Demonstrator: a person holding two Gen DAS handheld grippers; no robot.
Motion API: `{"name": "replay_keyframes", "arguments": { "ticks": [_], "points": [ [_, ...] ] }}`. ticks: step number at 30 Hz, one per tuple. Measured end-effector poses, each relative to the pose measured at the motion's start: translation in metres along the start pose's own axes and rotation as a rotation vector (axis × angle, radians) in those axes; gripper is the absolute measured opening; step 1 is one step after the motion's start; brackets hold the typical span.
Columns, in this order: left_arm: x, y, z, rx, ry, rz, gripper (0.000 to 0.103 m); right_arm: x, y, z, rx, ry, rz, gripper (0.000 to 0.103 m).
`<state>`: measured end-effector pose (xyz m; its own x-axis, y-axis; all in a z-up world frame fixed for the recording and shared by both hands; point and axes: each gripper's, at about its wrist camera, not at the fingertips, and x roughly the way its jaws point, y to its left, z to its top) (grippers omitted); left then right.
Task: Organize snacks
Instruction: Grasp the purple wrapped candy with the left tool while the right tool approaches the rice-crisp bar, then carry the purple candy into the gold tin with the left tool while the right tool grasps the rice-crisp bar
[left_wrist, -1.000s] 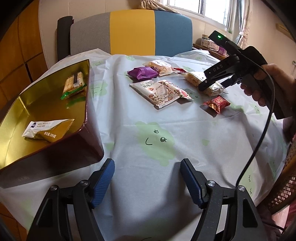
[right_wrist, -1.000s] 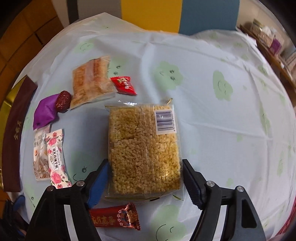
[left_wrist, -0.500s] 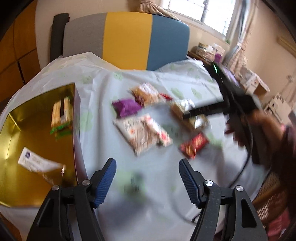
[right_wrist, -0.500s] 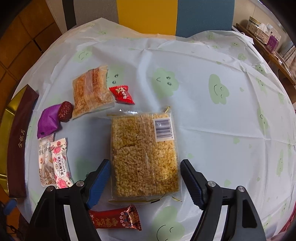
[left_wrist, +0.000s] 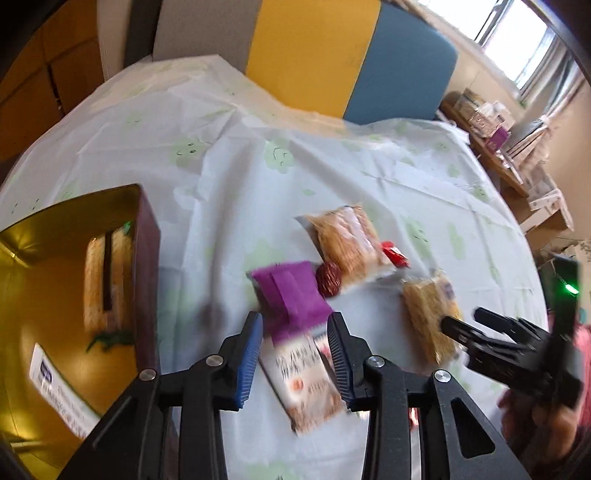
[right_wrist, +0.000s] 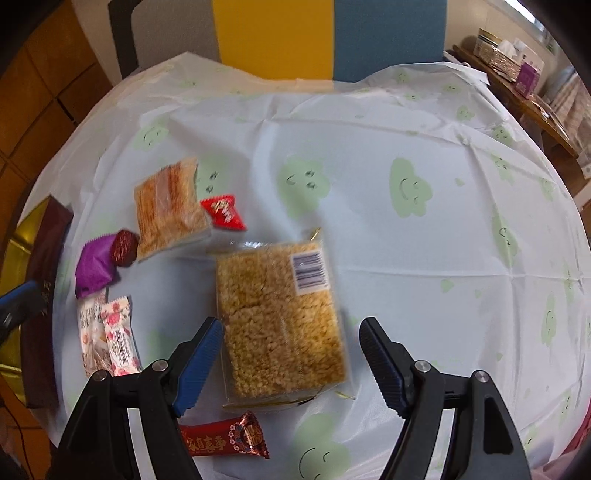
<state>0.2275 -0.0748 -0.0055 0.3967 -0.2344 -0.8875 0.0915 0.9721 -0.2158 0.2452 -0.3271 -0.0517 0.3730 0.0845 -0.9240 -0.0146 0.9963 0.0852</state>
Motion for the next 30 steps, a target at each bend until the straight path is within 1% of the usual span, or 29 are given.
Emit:
{"name": "replay_keyframes", "arguments": {
  "ticks": [2,3,4,5,7,9,11,12,13,18,21,23,25,26,28,30],
  "points": [
    [0.011,0.002,0.009,-0.039,0.024,0.017,0.039,-0.004,-0.006,0.003,0.019,-0.013,0.005,0.078],
    [0.016,0.002,0.013,-0.055,0.031,0.006,0.043,-0.005,-0.009,0.004,0.033,-0.02,0.004,0.078],
    [0.022,0.001,0.016,-0.054,0.041,0.009,0.045,-0.006,-0.012,0.005,0.046,-0.023,0.006,0.078],
    [0.028,-0.001,0.019,-0.047,0.05,0.033,0.046,-0.007,-0.014,0.006,0.055,-0.026,0.01,0.078],
    [0.035,-0.004,0.022,-0.04,0.054,0.047,0.046,-0.006,-0.017,0.007,0.069,-0.035,0.005,0.078],
    [0.04,-0.007,0.024,-0.046,0.063,0.027,0.046,-0.006,-0.019,0.008,0.08,-0.036,0.008,0.078],
    [0.048,-0.01,0.024,-0.023,0.063,0.062,0.045,-0.006,-0.02,0.009,0.084,-0.038,0.01,0.078],
    [0.053,-0.01,0.023,-0.015,0.062,0.082,0.041,-0.004,-0.019,0.009,0.081,-0.036,0.007,0.078],
    [0.055,-0.009,0.022,-0.013,0.06,0.076,0.041,-0.001,-0.017,0.009,0.076,-0.035,0.006,0.078],
    [0.054,-0.012,0.011,0.074,-0.003,0.075,0.039,0.001,-0.014,0.009,0.065,-0.023,-0.001,0.078],
    [0.051,-0.009,0.008,0.08,-0.026,0.067,0.037,0.003,-0.021,0.01,0.088,-0.019,0.005,0.078],
    [0.049,-0.006,0.005,0.079,-0.036,0.071,0.037,0.002,-0.028,0.012,0.119,-0.033,0.02,0.078],
    [0.048,-0.006,0.006,0.081,-0.039,0.07,0.037,0.003,-0.035,0.013,0.145,-0.043,0.049,0.078],
    [0.046,-0.005,0.005,0.089,-0.045,0.082,0.037,0.004,-0.035,0.013,0.149,-0.041,0.069,0.078],
    [0.043,-0.007,0.004,0.101,-0.056,0.085,0.035,0.007,-0.029,0.013,0.125,-0.032,0.106,0.078],
    [0.038,-0.008,0.002,0.107,-0.075,0.093,0.035,0.009,-0.017,0.013,0.068,-0.037,0.096,0.078]
  ]
}}
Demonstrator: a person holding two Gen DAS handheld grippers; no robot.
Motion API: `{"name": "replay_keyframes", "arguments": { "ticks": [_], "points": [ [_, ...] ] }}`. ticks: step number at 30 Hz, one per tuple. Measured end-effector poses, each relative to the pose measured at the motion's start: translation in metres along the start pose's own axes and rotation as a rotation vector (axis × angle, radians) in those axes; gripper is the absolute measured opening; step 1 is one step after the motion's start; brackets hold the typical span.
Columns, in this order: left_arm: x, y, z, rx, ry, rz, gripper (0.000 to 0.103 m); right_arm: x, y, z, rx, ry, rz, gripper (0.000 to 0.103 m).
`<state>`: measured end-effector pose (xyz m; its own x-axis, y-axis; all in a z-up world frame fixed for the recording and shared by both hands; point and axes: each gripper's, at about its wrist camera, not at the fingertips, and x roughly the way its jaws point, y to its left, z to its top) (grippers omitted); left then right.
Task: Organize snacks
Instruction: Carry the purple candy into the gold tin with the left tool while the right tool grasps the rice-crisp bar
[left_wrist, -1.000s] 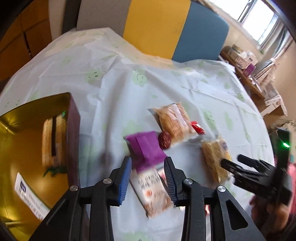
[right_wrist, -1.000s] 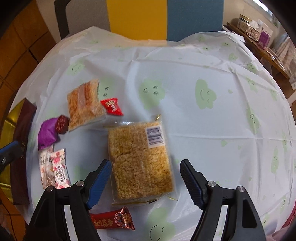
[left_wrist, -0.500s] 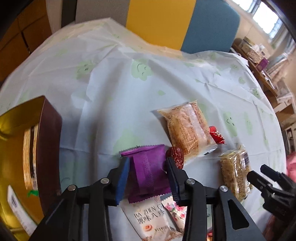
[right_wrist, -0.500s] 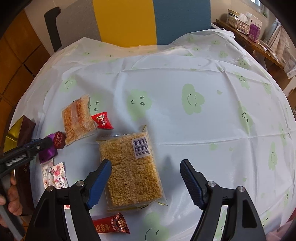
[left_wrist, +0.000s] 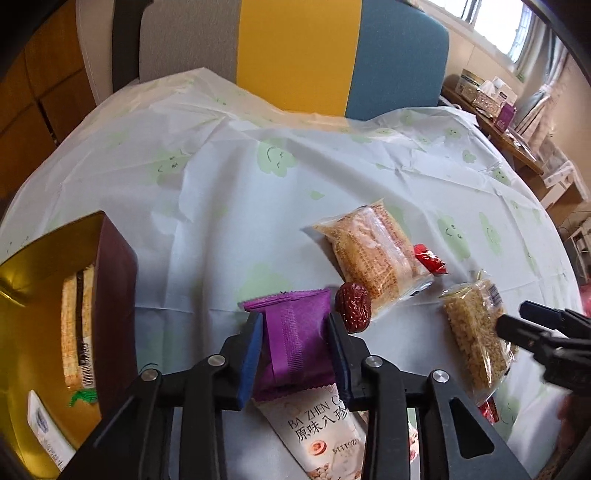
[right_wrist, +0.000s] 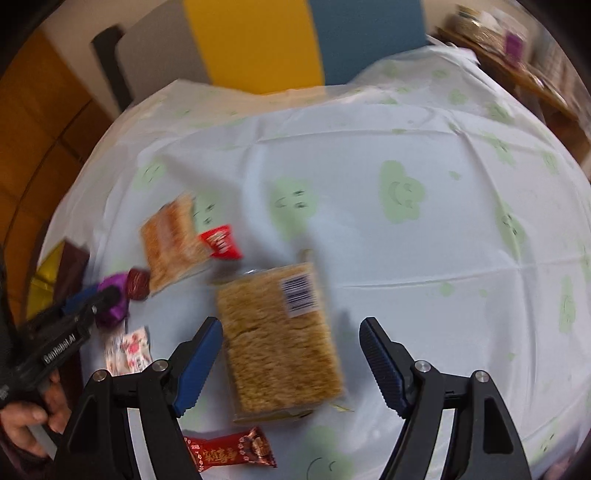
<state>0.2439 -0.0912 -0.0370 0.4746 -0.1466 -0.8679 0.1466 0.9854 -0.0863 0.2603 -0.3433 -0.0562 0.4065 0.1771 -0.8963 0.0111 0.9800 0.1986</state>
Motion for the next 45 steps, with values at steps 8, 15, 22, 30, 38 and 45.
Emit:
{"name": "replay_keyframes", "arguments": {
  "ticks": [8,15,22,30,38,45],
  "points": [
    [-0.031,0.002,-0.011,0.026,-0.085,-0.011,0.035,0.027,0.018,-0.008,-0.104,0.042,-0.078,0.08],
    [-0.074,-0.014,-0.05,0.081,-0.165,-0.074,0.035,0.039,0.021,-0.014,-0.156,0.049,-0.116,0.08],
    [-0.098,-0.027,-0.104,0.159,-0.186,-0.101,0.035,0.044,0.025,-0.026,-0.186,0.05,-0.138,0.08],
    [-0.102,-0.038,-0.16,0.238,-0.172,-0.096,0.035,0.044,0.026,-0.028,-0.197,0.029,-0.151,0.08],
    [-0.095,-0.039,-0.185,0.261,-0.15,-0.085,0.035,0.039,0.028,-0.034,-0.205,0.01,-0.154,0.08],
    [-0.093,-0.036,-0.192,0.247,-0.152,-0.101,0.035,0.041,0.028,-0.034,-0.213,0.002,-0.149,0.078]
  ]
}}
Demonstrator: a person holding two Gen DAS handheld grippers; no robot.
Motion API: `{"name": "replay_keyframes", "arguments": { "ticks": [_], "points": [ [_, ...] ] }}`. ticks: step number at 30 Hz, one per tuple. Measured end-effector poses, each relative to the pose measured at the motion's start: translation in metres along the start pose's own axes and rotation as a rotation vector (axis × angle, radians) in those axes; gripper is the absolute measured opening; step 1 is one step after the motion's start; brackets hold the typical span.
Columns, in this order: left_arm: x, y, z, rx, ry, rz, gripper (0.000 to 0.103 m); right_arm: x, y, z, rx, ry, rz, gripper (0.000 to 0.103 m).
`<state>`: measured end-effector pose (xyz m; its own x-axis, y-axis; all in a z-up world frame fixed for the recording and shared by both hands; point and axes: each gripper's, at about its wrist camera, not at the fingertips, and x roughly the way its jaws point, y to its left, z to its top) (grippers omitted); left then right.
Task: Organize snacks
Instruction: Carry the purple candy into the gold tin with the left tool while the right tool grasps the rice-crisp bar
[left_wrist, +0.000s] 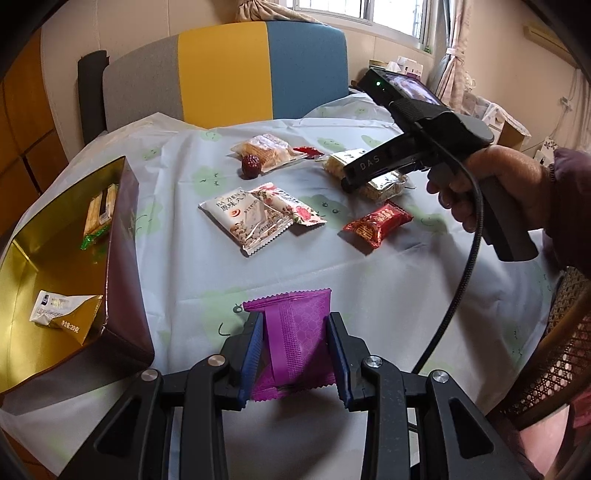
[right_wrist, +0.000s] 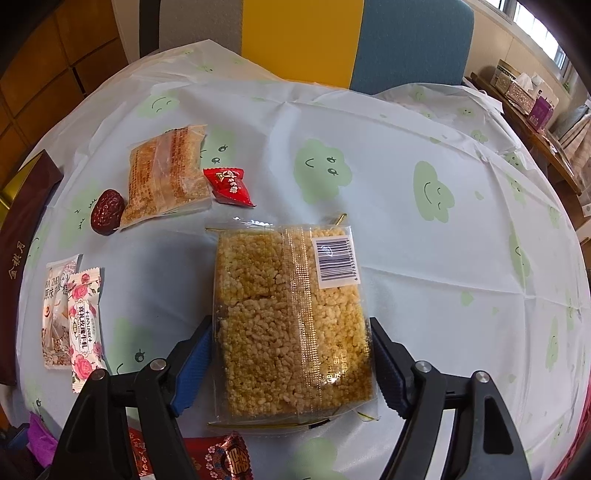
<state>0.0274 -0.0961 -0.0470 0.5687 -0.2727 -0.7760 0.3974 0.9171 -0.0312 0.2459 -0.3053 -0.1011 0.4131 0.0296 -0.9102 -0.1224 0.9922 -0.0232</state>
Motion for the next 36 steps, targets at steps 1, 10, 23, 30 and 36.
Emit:
{"name": "replay_keyframes", "arguments": {
  "ticks": [1,10,23,30,36],
  "points": [
    [-0.001,0.0,0.0,-0.001,-0.005,-0.003,0.035,0.0,0.0,0.0,-0.001,-0.002,0.001,0.078],
    [-0.022,0.004,0.0,-0.02,-0.061,-0.058,0.035,-0.003,-0.003,-0.006,-0.012,-0.028,0.005,0.078],
    [-0.078,0.108,0.037,-0.351,-0.171,-0.044,0.035,-0.004,-0.001,-0.007,-0.026,-0.035,-0.008,0.078],
    [-0.047,0.22,0.053,-0.675,-0.045,0.051,0.036,-0.005,0.0,-0.005,-0.036,-0.031,-0.017,0.078],
    [-0.01,0.267,0.075,-0.746,0.002,0.142,0.036,-0.005,0.001,-0.004,-0.039,-0.029,-0.02,0.078]
  ]
}}
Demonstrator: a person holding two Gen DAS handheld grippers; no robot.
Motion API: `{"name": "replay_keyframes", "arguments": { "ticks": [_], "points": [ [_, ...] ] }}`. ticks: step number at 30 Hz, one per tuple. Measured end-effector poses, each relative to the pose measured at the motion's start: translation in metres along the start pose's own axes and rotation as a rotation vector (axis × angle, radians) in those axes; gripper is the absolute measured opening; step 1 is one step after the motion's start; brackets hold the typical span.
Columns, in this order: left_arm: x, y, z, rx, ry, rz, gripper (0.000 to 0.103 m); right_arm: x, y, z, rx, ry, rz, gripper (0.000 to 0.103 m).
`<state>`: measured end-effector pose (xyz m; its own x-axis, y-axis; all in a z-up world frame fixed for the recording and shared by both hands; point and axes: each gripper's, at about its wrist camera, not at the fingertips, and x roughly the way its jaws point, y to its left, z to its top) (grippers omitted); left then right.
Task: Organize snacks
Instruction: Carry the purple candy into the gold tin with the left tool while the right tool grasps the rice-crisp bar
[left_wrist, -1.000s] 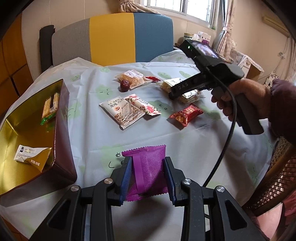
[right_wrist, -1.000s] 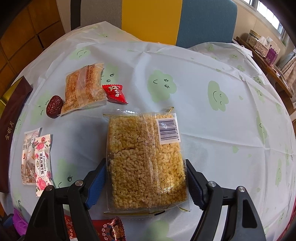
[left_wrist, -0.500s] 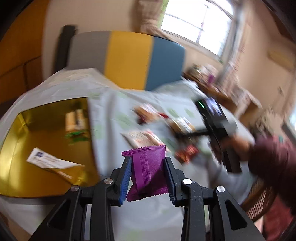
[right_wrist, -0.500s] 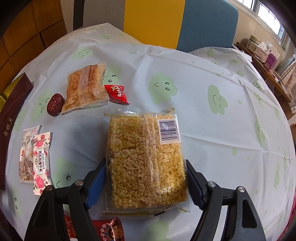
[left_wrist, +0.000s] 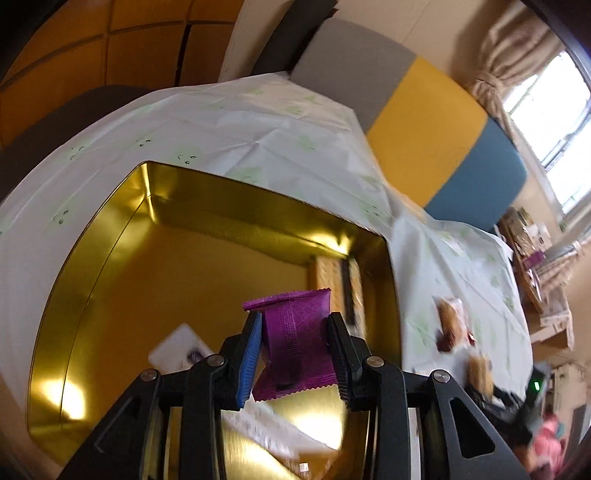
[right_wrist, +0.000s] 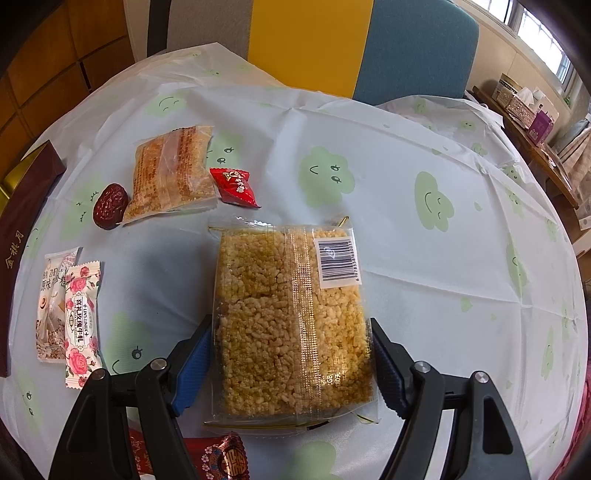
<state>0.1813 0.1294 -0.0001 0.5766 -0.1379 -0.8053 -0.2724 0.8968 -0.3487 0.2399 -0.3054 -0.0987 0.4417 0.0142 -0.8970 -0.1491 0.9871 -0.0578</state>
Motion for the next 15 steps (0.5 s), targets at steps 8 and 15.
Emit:
{"name": "replay_keyframes", "arguments": {
  "ticks": [8,15],
  "points": [
    [0.034,0.001,0.024,-0.042,0.01,0.068,0.043,0.001,-0.001,-0.001,0.001,0.003,0.003,0.078],
    [0.023,0.001,0.012,0.021,-0.038,0.085,0.056,0.001,-0.001,-0.001,0.003,0.004,0.005,0.078]
  ]
}}
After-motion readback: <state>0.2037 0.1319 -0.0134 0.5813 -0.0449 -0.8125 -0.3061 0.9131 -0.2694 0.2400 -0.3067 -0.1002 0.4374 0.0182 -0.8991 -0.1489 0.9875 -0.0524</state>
